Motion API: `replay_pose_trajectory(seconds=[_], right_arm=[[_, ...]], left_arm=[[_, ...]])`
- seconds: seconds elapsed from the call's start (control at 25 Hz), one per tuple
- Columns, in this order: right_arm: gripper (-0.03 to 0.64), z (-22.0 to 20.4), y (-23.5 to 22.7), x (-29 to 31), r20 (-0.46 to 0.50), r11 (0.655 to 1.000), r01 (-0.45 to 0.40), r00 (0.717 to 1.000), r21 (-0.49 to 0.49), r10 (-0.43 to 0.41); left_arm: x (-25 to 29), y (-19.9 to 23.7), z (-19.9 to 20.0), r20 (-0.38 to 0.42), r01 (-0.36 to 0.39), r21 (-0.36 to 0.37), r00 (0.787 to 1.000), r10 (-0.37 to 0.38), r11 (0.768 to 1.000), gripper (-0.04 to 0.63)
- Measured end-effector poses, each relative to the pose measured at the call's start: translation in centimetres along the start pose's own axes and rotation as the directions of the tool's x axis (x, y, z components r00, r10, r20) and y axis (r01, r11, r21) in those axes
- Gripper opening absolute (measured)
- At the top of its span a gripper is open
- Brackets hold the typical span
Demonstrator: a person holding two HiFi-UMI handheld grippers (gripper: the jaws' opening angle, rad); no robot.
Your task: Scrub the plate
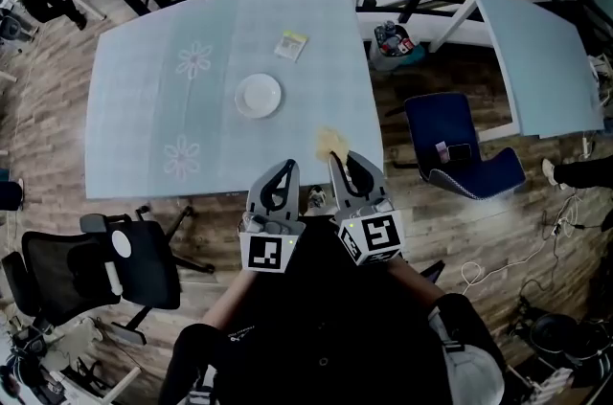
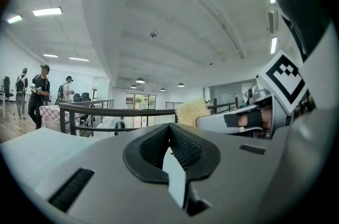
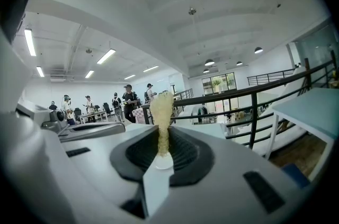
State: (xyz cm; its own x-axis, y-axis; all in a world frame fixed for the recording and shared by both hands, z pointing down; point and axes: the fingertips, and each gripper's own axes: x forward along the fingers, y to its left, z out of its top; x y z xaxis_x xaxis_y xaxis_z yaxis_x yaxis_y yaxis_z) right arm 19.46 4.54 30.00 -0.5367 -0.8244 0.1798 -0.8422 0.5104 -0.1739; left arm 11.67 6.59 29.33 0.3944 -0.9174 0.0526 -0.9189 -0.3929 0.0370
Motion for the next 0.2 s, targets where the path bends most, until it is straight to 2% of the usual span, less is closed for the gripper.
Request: replay_pose_trajectory(seconds=[0.2], right_arm=[[0.052,-0.87,0.30,0.09,-0.033,1.000,-0.021,0.999,0.000,0.021]], left_arm=[[-0.41,0.47,-0.84,-0.001,-0.039,-0.015,0.999,0.039,0.999,0.012]])
